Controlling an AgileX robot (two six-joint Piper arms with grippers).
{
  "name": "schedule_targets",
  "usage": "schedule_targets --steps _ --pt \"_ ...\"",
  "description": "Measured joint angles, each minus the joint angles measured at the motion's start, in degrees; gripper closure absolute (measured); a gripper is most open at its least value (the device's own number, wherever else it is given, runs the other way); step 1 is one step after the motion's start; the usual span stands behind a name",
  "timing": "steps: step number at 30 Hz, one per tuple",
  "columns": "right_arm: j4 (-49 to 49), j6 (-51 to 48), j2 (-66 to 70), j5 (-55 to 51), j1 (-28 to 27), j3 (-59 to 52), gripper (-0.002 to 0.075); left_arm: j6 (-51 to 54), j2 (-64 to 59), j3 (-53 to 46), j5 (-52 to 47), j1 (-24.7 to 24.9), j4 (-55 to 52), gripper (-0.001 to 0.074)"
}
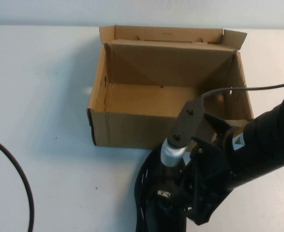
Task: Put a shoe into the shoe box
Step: Pick up the shoe from the table
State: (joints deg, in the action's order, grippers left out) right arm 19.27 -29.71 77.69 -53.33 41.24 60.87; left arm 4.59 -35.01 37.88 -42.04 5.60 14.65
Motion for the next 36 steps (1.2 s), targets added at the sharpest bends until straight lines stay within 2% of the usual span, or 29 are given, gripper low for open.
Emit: schedule_targets --steps 19,22,26,28,36 --pt "3.36 -1.84 11.19 5.17 0.44 0.05 0.0408 0.0 0.0 0.0 -0.12 0.0 0.82 0.0738" --pt "3.36 -1.88 11.3 5.53 0.44 0.05 0.0459 0.0 0.0 0.0 -0.12 0.0 0.82 0.0738" --pt "3.36 -1.88 11.3 5.52 0.44 0.05 0.0639 0.0 0.0 0.0 -0.33 0.0 0.82 0.0738" --pt "3.36 -1.97 11.3 5.75 0.44 0.05 0.0689 0.0 0.0 0.0 -0.75 0.0 0.82 0.0738" --pt "3.74 -2.29 11.43 5.35 0.44 0.52 0.0701 0.13 0.0 0.0 -3.38 0.0 0.82 0.0738"
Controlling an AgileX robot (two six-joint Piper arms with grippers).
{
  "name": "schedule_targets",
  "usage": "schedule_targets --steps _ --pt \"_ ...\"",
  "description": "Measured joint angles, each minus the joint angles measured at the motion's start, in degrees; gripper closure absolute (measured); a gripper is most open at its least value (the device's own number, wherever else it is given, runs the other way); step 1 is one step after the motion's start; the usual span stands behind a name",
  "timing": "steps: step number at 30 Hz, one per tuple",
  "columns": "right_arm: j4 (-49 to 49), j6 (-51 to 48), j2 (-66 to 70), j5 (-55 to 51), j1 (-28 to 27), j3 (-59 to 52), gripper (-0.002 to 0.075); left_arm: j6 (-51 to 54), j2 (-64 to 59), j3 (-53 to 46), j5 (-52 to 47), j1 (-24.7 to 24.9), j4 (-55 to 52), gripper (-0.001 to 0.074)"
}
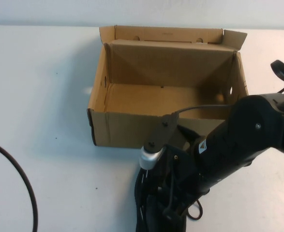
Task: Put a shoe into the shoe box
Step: Pick up the shoe from the table
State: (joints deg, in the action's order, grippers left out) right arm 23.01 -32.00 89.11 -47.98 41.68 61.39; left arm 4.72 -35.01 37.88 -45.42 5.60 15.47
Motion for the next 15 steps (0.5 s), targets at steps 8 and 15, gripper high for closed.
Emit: schedule_targets --steps 8,15 --pt "-0.14 -0.68 -1.88 -3.53 0.0 3.99 0.0702 0.13 0.0 0.0 -0.82 0.0 0.0 0.0738" --pt "6.27 -0.89 -2.69 -6.91 0.0 8.61 0.0703 2.72 0.0 0.0 -1.52 0.0 0.25 0.0738"
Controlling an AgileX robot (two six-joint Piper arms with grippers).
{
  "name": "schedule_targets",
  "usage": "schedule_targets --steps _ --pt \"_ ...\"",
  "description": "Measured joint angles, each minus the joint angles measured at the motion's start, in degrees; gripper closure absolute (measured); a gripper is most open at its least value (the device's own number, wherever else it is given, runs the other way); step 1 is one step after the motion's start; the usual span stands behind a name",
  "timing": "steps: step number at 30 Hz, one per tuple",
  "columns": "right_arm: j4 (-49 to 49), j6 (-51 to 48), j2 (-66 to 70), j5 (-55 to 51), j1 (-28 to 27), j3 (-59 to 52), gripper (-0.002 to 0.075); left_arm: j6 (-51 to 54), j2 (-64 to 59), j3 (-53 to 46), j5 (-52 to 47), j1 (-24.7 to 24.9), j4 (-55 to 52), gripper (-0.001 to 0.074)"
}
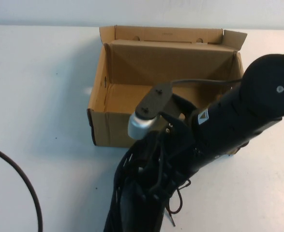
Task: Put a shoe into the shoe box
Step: Pick up the shoe from the table, then hand over the shoe
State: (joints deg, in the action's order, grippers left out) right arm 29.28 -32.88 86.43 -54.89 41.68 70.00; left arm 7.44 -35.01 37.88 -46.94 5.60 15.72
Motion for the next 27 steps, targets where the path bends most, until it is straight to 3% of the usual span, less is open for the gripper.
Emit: schedule_targets --steps 4,7,17,21,27 --pt "3.61 0.0 0.0 -0.37 0.0 1.89 0.0704 8.56 0.0 0.0 -0.42 0.0 1.4 0.0722" --pt "5.67 1.63 0.0 -0.14 0.0 2.95 0.0704 14.8 0.53 0.0 -0.51 0.0 3.63 0.0663" --pt "11.22 5.4 0.0 1.73 0.0 9.62 0.0704 25.07 1.07 0.0 -0.55 0.0 16.16 0.0167" --pt "11.21 8.4 0.0 2.59 0.0 12.24 0.0704 29.75 1.07 0.08 -0.45 0.0 20.72 0.0116" --pt "8.42 12.74 0.0 7.29 0.0 13.71 0.0704 39.86 1.07 0.08 -0.35 0.0 25.43 0.0104"
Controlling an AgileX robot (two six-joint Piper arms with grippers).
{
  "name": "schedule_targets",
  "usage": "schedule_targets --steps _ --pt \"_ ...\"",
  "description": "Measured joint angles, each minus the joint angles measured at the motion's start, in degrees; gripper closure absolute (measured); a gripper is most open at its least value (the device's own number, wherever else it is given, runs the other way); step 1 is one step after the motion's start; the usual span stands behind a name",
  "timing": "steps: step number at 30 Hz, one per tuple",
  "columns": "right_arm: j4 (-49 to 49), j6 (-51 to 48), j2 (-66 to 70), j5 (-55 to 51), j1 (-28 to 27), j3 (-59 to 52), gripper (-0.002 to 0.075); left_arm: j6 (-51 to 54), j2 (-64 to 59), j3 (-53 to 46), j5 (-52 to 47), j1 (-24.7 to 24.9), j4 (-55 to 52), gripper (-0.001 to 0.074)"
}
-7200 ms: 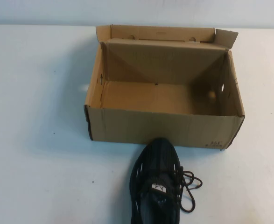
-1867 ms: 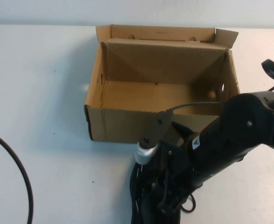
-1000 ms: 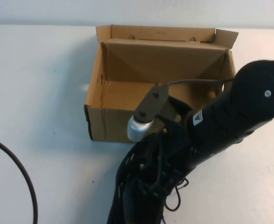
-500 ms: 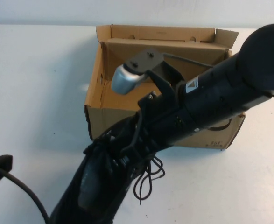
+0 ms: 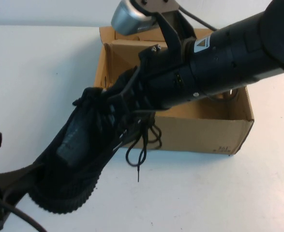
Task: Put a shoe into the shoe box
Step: Hand over the shoe
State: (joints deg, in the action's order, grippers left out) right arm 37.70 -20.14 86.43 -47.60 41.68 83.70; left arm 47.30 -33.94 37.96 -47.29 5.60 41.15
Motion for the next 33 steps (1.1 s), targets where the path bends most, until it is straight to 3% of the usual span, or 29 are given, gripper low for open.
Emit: schedule_targets --steps 7,14,33 --pt "-8.15 7.28 0.0 4.16 0.0 0.09 0.0704 11.7 0.0 0.0 0.74 0.0 6.78 0.0103" --pt "-9.65 9.26 0.0 7.39 0.0 0.09 0.0704 20.89 0.0 0.0 0.74 0.0 15.23 0.0103" --pt "-6.41 9.34 0.0 9.26 0.0 0.09 0.0704 27.97 -7.86 0.0 0.04 0.0 19.92 0.0102"
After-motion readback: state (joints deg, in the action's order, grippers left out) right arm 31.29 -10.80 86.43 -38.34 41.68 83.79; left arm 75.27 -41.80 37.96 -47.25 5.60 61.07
